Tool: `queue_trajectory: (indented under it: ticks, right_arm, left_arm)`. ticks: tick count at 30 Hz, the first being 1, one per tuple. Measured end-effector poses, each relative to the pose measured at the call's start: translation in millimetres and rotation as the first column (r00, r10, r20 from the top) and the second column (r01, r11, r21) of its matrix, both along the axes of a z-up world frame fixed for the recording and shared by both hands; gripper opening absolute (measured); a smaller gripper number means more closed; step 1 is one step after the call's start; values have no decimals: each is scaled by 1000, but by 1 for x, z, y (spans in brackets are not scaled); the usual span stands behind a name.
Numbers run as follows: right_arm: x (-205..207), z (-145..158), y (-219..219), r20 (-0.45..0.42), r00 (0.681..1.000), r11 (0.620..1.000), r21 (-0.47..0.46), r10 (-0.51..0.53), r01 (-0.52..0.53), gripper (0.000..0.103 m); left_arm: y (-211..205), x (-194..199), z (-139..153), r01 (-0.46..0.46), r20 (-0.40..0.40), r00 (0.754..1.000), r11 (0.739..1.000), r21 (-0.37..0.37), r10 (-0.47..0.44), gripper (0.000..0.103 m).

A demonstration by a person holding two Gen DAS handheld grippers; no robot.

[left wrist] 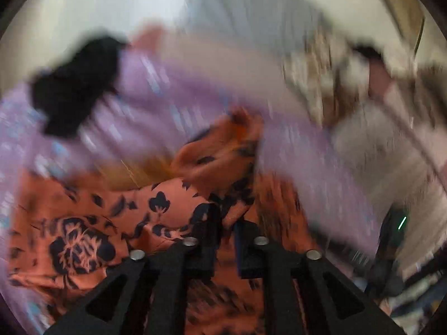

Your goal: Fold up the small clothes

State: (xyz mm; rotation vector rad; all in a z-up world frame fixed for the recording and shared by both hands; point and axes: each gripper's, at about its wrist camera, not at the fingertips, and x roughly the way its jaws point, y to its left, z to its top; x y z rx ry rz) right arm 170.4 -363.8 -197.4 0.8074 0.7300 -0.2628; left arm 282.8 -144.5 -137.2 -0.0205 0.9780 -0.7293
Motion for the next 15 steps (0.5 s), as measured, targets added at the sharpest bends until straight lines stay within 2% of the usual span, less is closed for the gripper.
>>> queue_trajectory:
  ticks: [2, 3, 4, 5, 6, 7, 10, 11, 15]
  right_arm:
    - [-1, 4, -5, 29, 1000, 1000, 30, 2, -3, 84]
    - [-2, 5, -7, 47, 999, 999, 50, 3, -6, 84]
    - [-4, 6, -8, 65, 998, 998, 68, 4, -8, 84]
    - [-5, 8, -9, 89, 996, 996, 91, 8, -16, 84]
    - [-4, 9, -9, 114, 993, 993, 116, 22, -35, 84]
    - [-2, 10, -8, 141, 989, 987, 146, 46, -66, 84]
    - [7, 9, 1, 196, 973, 964, 211, 120, -162, 84]
    - [13, 9, 7, 207, 965, 952, 227, 158, -205, 84]
    - [28, 4, 18, 159, 965, 944, 226, 207, -239, 82]
  left_arm:
    - [-4, 6, -10, 2, -99, 995, 999, 33, 1, 23]
    - [4, 8, -9, -20, -119, 993, 1000, 10, 21, 31]
    - [15, 10, -2, -48, -119, 992, 999, -25, 45, 45]
    - [34, 12, 6, -99, -103, 990, 993, -58, 93, 53]
    - [46, 10, 10, -139, -85, 988, 988, -72, 132, 66]
    - [65, 9, 13, -194, -59, 980, 978, -79, 189, 71]
    - [114, 21, 22, -357, 18, 934, 933, -38, 357, 71]
    - [136, 24, 21, -423, 40, 905, 906, -14, 423, 71]
    - [194, 39, -4, -584, 0, 811, 809, 65, 586, 71]
